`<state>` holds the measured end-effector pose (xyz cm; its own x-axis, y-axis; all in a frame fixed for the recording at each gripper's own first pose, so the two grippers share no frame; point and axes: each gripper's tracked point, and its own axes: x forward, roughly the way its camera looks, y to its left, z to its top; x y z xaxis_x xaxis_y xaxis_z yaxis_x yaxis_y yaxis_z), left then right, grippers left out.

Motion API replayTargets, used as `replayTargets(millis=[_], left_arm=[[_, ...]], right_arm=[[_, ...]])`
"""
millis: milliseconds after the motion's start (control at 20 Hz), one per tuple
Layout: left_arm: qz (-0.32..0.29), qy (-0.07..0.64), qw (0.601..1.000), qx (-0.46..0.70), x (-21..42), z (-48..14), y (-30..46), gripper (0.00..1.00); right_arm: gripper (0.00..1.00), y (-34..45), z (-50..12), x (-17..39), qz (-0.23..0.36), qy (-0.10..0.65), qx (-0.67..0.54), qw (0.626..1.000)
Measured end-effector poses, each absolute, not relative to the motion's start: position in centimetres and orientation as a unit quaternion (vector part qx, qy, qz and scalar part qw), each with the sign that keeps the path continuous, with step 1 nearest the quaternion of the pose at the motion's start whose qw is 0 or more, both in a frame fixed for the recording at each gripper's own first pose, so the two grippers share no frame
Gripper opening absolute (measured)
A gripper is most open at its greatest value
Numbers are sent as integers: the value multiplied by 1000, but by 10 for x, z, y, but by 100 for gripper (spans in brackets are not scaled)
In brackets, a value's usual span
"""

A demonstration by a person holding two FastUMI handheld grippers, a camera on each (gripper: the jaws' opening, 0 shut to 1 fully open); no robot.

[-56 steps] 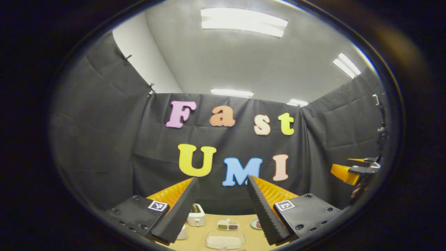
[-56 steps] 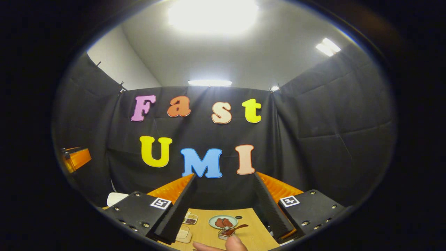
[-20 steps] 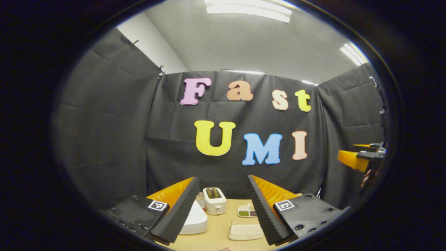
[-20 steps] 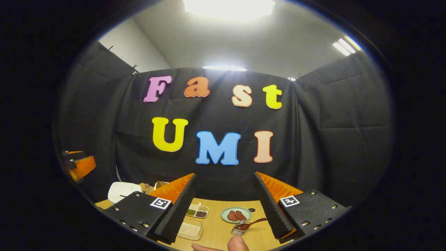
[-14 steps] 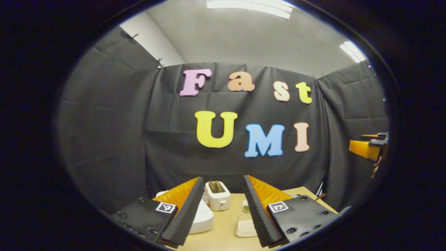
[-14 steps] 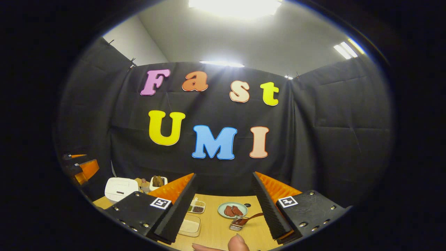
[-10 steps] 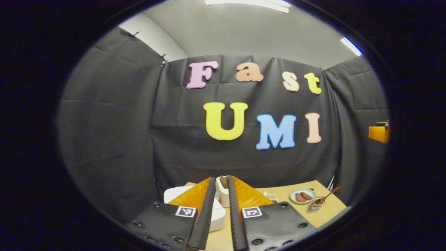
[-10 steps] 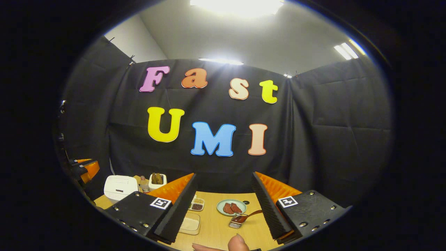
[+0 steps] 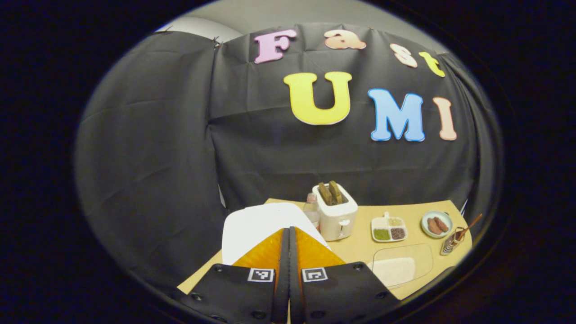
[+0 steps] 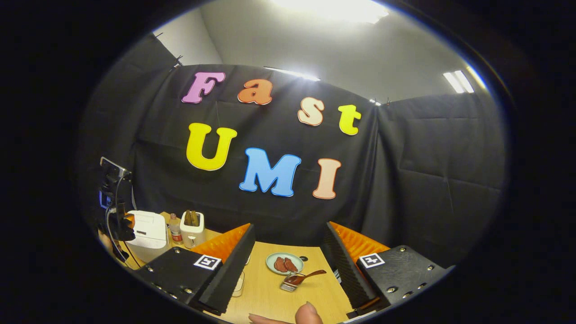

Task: Close the left gripper, press the button to open the rice cooker; take a wooden spoon from the chopstick holder with the right hand, scoop a spoonful of rice and pour it into the rice cooker, then put the wooden spoon back into the chopstick holder.

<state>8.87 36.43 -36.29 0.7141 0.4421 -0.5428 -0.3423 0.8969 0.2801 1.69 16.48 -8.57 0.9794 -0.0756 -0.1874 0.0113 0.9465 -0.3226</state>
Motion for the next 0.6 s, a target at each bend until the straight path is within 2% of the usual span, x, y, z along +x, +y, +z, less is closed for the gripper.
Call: replayTargets(millis=[400, 600], left_arm=[[277, 376, 882, 69, 99, -444, 426, 10], [288, 398, 868, 74, 102, -467, 440, 10]], right_arm=[[96, 175, -108, 32, -26, 132, -159, 978], [96, 181, -114, 35, -25, 137, -163, 977]])
